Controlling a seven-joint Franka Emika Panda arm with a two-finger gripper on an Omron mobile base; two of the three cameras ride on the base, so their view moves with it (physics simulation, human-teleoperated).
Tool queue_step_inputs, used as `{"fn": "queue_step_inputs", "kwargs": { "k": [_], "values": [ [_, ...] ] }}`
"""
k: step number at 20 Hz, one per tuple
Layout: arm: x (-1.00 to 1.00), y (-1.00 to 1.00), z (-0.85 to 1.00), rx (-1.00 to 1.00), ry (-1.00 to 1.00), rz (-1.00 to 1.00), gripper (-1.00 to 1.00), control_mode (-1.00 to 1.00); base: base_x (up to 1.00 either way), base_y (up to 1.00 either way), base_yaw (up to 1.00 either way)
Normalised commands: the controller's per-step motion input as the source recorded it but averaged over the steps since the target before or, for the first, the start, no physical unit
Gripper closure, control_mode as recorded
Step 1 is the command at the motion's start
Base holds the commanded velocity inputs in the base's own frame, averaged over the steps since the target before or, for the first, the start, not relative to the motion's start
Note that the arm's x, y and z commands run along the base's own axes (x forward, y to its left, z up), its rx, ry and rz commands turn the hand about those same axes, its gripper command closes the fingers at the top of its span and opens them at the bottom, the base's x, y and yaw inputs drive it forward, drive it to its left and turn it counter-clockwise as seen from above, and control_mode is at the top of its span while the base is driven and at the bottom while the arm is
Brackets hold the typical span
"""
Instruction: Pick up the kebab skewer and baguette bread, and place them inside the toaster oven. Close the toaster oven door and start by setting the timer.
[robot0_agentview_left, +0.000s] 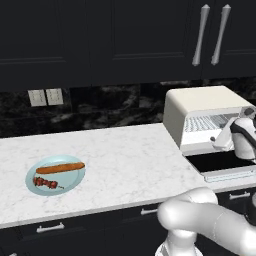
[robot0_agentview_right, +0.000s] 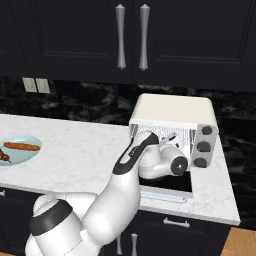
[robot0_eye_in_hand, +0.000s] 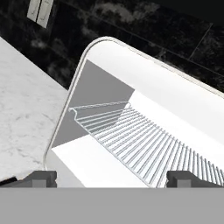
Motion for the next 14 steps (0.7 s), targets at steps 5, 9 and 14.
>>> {"fn": "queue_step_inputs", "kwargs": {
  "k": [5,9,14],
  "values": [
    [0.32,-0.1,-0.21,-0.03,-0.07,-0.01,-1.0,-1.0,0.0,0.0,0.0],
    [0.43,-0.01,-0.08,-0.02,-0.06,-0.01,-1.0,-1.0,0.0,0.0,0.0],
    [0.44,0.0,-0.11,-0.05,-0.03,-0.02,-1.0,-1.0,0.0,0.0,0.0]
  ]
}}
